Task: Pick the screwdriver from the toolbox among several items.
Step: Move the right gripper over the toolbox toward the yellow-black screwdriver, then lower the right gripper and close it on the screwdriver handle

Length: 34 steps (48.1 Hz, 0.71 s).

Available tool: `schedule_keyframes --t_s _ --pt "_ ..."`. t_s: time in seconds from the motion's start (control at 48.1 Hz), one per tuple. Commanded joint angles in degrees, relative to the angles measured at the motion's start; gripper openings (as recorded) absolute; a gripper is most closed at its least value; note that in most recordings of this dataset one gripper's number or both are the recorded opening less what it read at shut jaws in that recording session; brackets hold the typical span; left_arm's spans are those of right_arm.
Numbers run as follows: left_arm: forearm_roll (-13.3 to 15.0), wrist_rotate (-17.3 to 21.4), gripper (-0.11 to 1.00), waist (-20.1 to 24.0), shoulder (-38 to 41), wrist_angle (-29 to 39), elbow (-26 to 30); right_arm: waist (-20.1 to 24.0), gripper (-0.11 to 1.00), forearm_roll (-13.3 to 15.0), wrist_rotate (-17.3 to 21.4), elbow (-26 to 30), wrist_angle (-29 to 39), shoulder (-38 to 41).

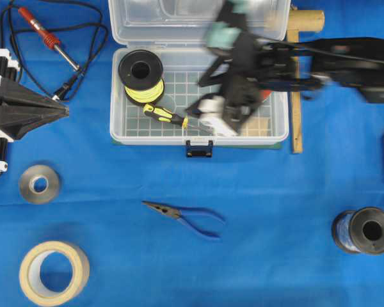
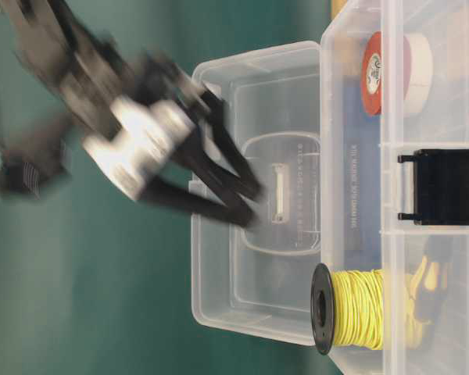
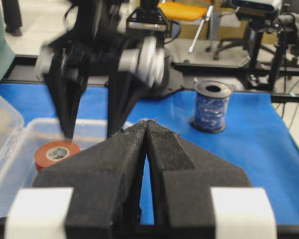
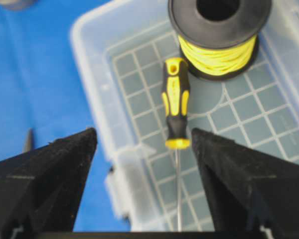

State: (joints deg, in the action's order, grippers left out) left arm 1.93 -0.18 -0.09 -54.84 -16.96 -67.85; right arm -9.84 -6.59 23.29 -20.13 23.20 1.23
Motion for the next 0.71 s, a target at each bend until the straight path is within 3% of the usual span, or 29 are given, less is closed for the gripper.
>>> schedule_keyframes --t_s 0.0,0.145,0.333,0.686 --pt "0.1 0.0 0.0 -0.1 0.4 -0.3 1.0 -0.6 0.74 0.4 1.7 5.5 1.3 4.8" --pt "0.1 0.0 0.0 -0.1 0.4 -0.3 0.7 -0.7 0.72 2.5 4.7 12.7 6.3 13.9" --pt "0.1 0.0 0.0 -0.1 0.4 -0.2 0.3 -0.6 0.72 5.7 8.3 18.3 10.2 20.0" --pt "0.1 0.4 0.0 0.0 0.1 -0.1 -0.2 1.0 0.72 5.9 9.7 20.2 12.0 26.5"
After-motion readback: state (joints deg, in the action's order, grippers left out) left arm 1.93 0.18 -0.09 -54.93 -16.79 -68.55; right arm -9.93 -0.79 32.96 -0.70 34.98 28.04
